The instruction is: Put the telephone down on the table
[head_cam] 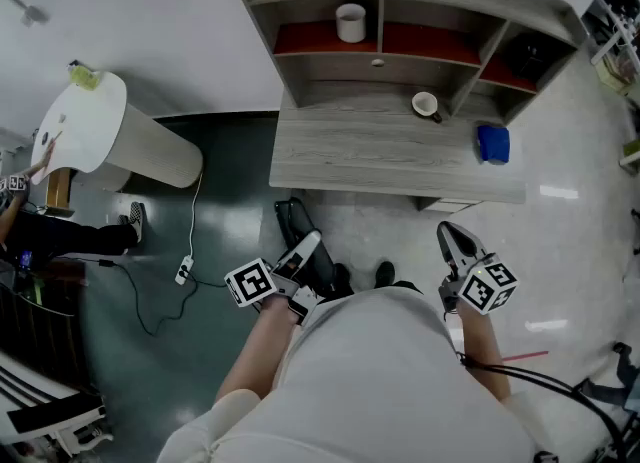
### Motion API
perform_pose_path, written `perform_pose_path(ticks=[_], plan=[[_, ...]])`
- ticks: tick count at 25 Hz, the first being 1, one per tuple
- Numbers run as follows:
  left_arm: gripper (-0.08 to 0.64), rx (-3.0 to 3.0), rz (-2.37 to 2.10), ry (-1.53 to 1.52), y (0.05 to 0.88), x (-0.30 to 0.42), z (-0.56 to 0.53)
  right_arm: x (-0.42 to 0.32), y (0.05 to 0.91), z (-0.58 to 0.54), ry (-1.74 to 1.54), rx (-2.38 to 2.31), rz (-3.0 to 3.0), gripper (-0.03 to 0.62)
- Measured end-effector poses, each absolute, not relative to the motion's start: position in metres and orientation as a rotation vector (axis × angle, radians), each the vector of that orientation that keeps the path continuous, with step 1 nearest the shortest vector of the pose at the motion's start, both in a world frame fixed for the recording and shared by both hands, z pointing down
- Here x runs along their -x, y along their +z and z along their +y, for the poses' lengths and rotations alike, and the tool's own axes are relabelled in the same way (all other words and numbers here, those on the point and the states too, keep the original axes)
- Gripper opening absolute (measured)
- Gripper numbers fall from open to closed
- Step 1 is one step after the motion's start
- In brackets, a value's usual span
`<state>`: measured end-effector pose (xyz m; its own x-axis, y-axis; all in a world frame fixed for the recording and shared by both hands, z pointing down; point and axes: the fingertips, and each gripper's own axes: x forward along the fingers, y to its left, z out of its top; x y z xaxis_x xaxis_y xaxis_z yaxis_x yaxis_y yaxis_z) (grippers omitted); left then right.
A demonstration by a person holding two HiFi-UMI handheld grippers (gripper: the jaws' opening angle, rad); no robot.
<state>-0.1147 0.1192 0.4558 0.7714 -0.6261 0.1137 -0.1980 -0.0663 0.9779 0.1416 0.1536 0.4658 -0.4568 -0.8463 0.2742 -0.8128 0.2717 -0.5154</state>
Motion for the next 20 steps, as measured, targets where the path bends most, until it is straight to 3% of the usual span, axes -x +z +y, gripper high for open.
perform_pose_path(ticks=[20], plan=[[0.281,-1.614,-0.709,-0.420,0.453,0.104,0.113,-0.155,0.466,0.140,-0.962,1.543,2.495,0.017]])
